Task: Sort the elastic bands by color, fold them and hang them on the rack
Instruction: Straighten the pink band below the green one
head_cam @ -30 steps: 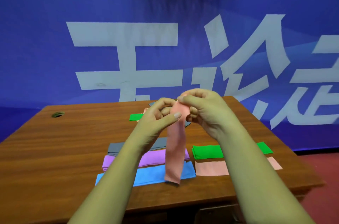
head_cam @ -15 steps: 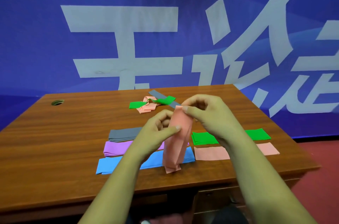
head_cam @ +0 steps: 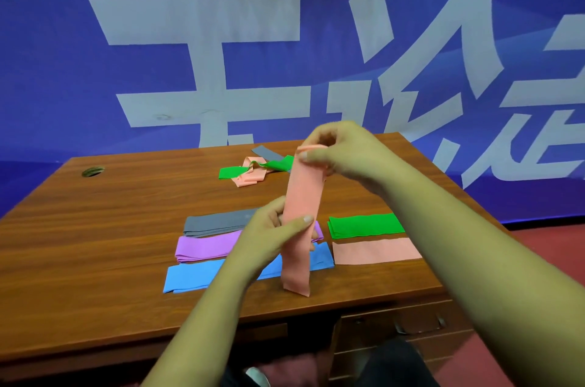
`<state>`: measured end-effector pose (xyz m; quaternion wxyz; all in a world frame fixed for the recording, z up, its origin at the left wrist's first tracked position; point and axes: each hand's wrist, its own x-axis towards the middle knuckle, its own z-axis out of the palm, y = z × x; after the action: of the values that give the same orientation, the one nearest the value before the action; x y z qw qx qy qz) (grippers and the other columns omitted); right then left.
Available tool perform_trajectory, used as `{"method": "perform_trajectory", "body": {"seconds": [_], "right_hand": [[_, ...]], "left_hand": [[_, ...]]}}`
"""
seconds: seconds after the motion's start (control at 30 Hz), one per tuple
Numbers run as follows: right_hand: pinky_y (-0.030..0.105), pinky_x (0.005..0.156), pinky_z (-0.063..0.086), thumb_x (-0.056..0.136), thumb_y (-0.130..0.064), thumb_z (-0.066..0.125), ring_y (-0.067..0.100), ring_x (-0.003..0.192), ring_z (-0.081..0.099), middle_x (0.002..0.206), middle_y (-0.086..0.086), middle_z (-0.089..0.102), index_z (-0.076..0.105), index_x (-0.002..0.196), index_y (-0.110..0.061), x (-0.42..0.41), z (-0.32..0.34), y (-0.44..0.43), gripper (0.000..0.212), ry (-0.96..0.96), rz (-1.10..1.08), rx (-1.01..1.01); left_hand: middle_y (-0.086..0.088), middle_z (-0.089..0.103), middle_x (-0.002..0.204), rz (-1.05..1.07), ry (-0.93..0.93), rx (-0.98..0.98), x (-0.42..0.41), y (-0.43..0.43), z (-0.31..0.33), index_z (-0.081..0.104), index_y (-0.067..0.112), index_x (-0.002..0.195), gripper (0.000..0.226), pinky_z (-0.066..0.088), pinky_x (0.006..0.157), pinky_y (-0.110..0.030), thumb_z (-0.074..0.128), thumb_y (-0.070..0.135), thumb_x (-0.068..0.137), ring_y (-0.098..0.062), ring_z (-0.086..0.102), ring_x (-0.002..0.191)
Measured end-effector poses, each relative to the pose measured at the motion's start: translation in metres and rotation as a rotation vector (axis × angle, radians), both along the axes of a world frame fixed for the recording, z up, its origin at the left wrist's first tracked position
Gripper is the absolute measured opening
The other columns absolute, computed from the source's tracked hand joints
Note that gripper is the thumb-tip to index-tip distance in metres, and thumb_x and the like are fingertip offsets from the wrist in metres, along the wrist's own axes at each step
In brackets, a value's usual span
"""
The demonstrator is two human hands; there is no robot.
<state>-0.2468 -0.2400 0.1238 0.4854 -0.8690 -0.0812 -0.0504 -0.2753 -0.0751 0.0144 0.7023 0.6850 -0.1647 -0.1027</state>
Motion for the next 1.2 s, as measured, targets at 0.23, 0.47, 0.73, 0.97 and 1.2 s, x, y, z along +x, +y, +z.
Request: {"method": "perform_trajectory", "body": {"seconds": [0.23,0.47,0.73,0.97,1.2], "right_hand": [[0.040,0.072,0.059,0.089,-0.021,0.070,0.019,0.083,0.063,0.100,0.003,0.065,0.072,0.095,-0.014,0.020,0.014,-0.014,0.010,-0.065,-0.191,0.139],[0.028,0.065,0.058,0.090,-0.021,0.068,0.017,0.091,0.066,0.102,0.003,0.069,0.072,0.104,-0.013,0.029,0.009,-0.051,0.016,-0.025,-0.336,0.271],[0.026,0.054,0.054,0.088,-0.016,0.071,0.019,0.073,0.065,0.087,0.012,0.068,0.069,0.095,-0.005,0.016,-0.053,-0.114,0.013,0.060,-0.493,0.433],[0.039,0.072,0.059,0.084,-0.015,0.072,0.024,0.082,0.065,0.081,0.008,0.068,0.068,0.080,-0.012,-0.014,-0.132,-0.154,0.007,0.161,-0.646,0.476],[0.046,0.081,0.059,0.081,-0.007,0.073,0.028,0.087,0.066,0.089,0.010,0.067,0.065,0.077,-0.010,-0.039,-0.164,-0.207,0.010,0.119,-0.818,0.318]], "left_hand": [[-0.016,0.075,0.090,-0.079,0.210,0.092,-0.002,0.001,-0.033,0.059,0.012,0.115,0.027,0.059,0.078,-0.042,0.067,0.017,0.089,-0.029,0.072,0.078],[-0.012,0.074,0.102,-0.072,0.273,0.145,0.004,0.008,-0.050,0.060,0.018,0.122,0.038,0.057,0.080,-0.044,0.072,0.021,0.086,-0.034,0.072,0.081],[-0.011,0.073,0.092,0.145,0.203,0.179,0.016,0.018,-0.052,0.069,0.015,0.105,0.018,0.056,0.067,-0.032,0.068,0.010,0.087,-0.022,0.070,0.071],[-0.002,0.067,0.087,0.250,0.070,0.378,0.026,-0.011,-0.056,0.066,0.027,0.090,0.013,0.056,0.071,-0.038,0.066,0.025,0.077,-0.023,0.066,0.081],[0.003,0.054,0.077,0.255,-0.113,0.692,0.029,-0.053,-0.069,0.059,0.022,0.100,0.017,0.037,0.055,-0.026,0.069,0.021,0.087,-0.012,0.052,0.068]]}}
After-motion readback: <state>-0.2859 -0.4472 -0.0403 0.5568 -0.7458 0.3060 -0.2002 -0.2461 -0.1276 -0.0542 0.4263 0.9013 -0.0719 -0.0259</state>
